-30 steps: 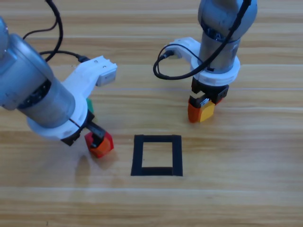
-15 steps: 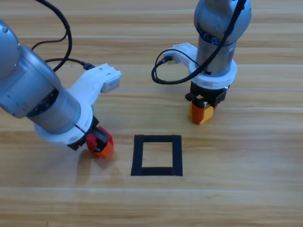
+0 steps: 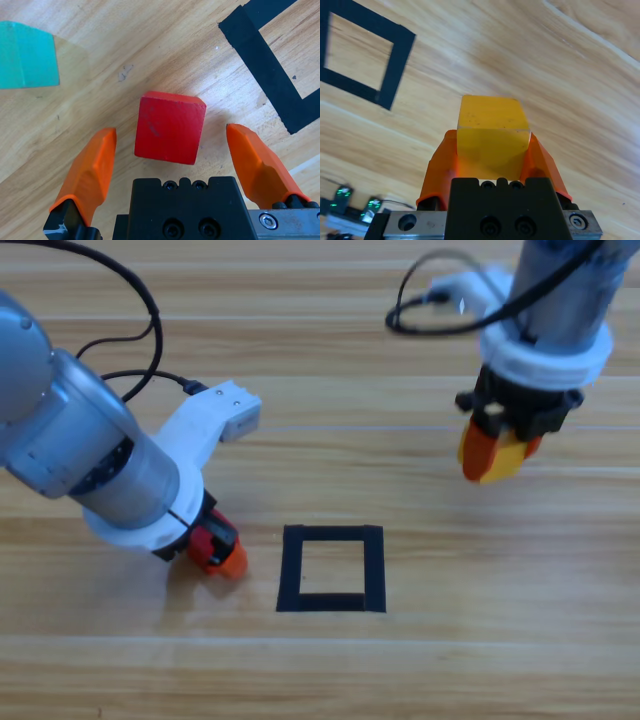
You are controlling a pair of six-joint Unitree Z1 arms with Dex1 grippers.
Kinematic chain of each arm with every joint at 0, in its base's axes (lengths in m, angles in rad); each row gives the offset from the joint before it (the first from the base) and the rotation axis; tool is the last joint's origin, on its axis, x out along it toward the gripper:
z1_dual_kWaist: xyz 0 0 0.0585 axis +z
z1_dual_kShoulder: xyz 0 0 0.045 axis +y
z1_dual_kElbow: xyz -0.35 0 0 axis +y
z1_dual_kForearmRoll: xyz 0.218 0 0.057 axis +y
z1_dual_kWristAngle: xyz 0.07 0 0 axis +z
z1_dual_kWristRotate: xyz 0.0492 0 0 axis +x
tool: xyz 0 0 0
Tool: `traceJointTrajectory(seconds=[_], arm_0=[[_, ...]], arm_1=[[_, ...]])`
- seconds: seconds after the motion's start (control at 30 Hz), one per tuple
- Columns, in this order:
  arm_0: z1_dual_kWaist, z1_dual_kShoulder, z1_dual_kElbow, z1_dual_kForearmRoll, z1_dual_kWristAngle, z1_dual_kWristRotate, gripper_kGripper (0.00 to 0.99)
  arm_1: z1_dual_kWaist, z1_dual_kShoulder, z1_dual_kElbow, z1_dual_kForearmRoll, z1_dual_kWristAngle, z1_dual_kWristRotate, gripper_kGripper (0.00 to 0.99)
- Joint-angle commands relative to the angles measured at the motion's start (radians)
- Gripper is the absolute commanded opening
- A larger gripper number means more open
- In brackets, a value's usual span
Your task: Stack the blocks in the rectangular block: red at the bottom, yellow in the middle, green on top
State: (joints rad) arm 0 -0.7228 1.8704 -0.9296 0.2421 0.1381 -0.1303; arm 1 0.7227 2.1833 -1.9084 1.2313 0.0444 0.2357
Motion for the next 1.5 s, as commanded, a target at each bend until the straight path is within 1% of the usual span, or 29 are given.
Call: traceJointTrajectory(seconds=[0.03, 0.17, 0.33, 0.43, 0.67, 0.8, 0.9, 1.03, 1.1, 1.17, 1.23, 1.3, 1.43, 1.47, 1.5], arm_0=[[-0.017, 0.058, 0.003, -0.029, 0.0, 0.012, 0.934], [-0.017, 0.059, -0.032, 0.0, -0.005, 0.015, 0.934], [-0.015, 0.115, -0.218, 0.213, -0.003, -0.009, 0.937], [-0.015, 0.141, -0.281, 0.281, 0.0, -0.012, 0.939], [-0.015, 0.213, -0.339, 0.355, 0.011, -0.012, 0.937], [-0.015, 0.196, -0.342, 0.375, -0.008, -0.002, 0.95], [-0.007, 0.194, -0.357, 0.398, -0.008, 0.008, 0.973], [0.022, 0.194, -0.367, 0.414, -0.037, 0.031, 0.974], [0.039, 0.19, -0.37, 0.424, -0.058, 0.038, 0.93], [0.045, 0.193, -0.368, 0.424, -0.068, 0.043, 0.845], [0.045, 0.199, -0.367, 0.424, -0.068, 0.041, 0.724], [0.046, 0.199, -0.362, 0.424, -0.06, 0.031, 0.626], [0.046, 0.2, -0.364, 0.424, -0.041, 0.023, 0.336], [0.048, 0.204, -0.364, 0.425, -0.028, 0.018, 0.272], [0.049, 0.208, -0.365, 0.427, -0.023, 0.017, 0.238]], arm_1=[[0.075, -0.086, 0.037, 0.014, -0.021, 0.186, 0.0], [0.075, -0.065, 0.037, 0.008, 0.0, 0.24, 0.0], [0.077, -0.051, 0.042, -0.004, 0.0, 0.261, 0.0], [0.078, -0.05, 0.046, -0.004, 0.0, 0.261, 0.0], [0.077, -0.06, 0.055, -0.004, 0.009, 0.261, 0.0], [0.077, -0.066, 0.06, -0.004, 0.009, 0.255, 0.0], [0.078, -0.073, 0.065, -0.004, 0.011, 0.249, 0.0], [0.077, -0.076, 0.068, -0.004, 0.014, 0.246, 0.0], [0.078, -0.079, 0.069, -0.004, 0.015, 0.246, 0.0], [0.078, -0.079, 0.069, -0.004, 0.017, 0.246, 0.0], [0.077, -0.08, 0.069, -0.004, 0.017, 0.246, 0.0], [0.078, -0.082, 0.069, -0.004, 0.017, 0.246, 0.0], [0.078, -0.082, 0.069, -0.004, 0.017, 0.246, 0.0], [0.078, -0.082, 0.068, -0.004, 0.017, 0.244, 0.0], [0.078, -0.082, 0.068, -0.004, 0.018, 0.244, 0.0]])
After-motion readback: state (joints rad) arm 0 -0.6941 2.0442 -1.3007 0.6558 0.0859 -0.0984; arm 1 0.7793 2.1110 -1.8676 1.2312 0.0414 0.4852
